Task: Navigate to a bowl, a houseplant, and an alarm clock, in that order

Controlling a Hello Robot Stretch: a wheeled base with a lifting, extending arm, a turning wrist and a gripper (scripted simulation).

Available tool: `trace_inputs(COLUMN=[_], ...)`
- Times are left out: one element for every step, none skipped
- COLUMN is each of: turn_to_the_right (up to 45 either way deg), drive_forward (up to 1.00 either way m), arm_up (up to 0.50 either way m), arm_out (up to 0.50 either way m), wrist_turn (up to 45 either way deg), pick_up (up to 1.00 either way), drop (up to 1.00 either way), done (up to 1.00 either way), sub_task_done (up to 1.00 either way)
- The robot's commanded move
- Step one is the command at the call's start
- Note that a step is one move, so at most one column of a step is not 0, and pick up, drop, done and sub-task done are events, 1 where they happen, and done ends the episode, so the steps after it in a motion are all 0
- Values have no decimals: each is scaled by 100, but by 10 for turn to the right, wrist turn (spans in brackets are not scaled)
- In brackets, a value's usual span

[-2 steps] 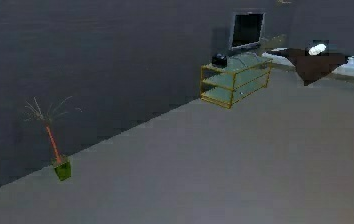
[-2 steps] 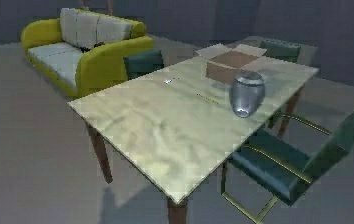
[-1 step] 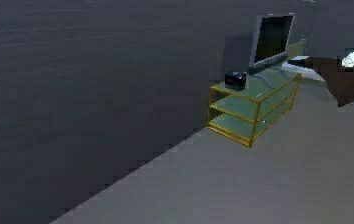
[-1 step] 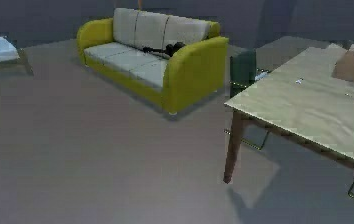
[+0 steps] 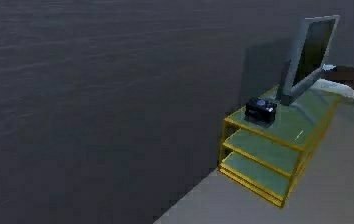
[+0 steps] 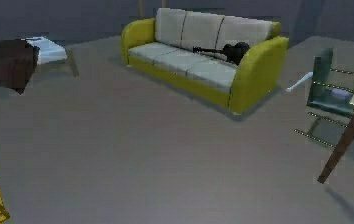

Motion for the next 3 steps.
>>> trace_inputs(turn_to_the_right=[-450, -450, -120], drive_forward=[0, 0, 0], arm_up=[0, 0, 0], arm_out=[0, 0, 0], wrist_turn=[0, 0, 0], pick_up=[0, 0, 0], drop=[0, 0, 0], done=[0, 0, 0], sub_task_done=[0, 0, 0])
